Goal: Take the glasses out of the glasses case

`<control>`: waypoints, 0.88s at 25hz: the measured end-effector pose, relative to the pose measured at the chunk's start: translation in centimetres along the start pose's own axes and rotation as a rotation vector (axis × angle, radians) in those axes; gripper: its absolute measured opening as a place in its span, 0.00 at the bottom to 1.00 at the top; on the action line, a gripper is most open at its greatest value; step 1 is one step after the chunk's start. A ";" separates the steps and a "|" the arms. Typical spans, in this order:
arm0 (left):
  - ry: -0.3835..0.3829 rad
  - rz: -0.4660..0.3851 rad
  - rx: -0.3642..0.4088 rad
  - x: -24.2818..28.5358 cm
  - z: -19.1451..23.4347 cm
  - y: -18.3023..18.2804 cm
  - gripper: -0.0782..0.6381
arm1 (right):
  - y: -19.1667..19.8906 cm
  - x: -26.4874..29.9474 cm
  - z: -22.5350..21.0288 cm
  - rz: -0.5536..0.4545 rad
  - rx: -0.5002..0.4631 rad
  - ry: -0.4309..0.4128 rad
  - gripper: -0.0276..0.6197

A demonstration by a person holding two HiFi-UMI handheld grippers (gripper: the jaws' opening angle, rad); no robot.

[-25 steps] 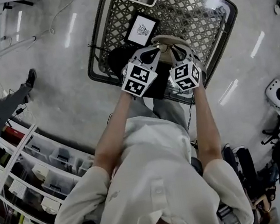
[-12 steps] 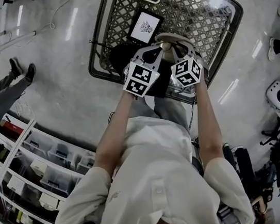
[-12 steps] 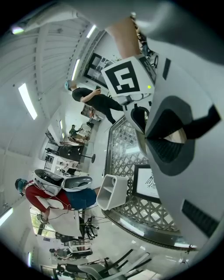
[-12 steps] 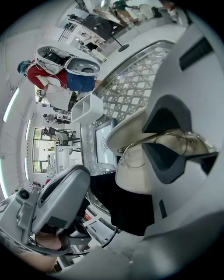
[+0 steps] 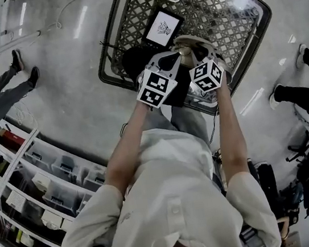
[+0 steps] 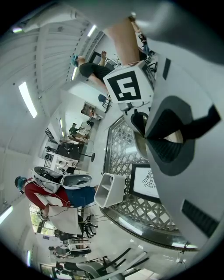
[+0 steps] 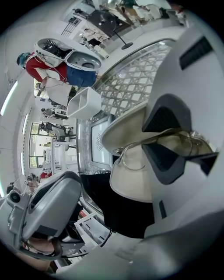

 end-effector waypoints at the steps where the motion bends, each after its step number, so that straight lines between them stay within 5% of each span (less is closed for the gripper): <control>1: -0.001 0.000 -0.001 0.0 0.0 0.0 0.13 | 0.0 0.1 0.0 0.001 -0.003 0.000 0.18; 22: -0.011 -0.004 0.013 -0.7 -0.1 0.4 0.13 | 0.0 -0.1 0.6 0.000 -0.062 -0.059 0.07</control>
Point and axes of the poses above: the fingertips, and each gripper's own axes: x forward along the fingers, z to its left, y out of its underside, the point moved 6 cm from there along -x, backward along the fingers, and after that the axes turned 9 degrees about x, right-handed, at the moved point
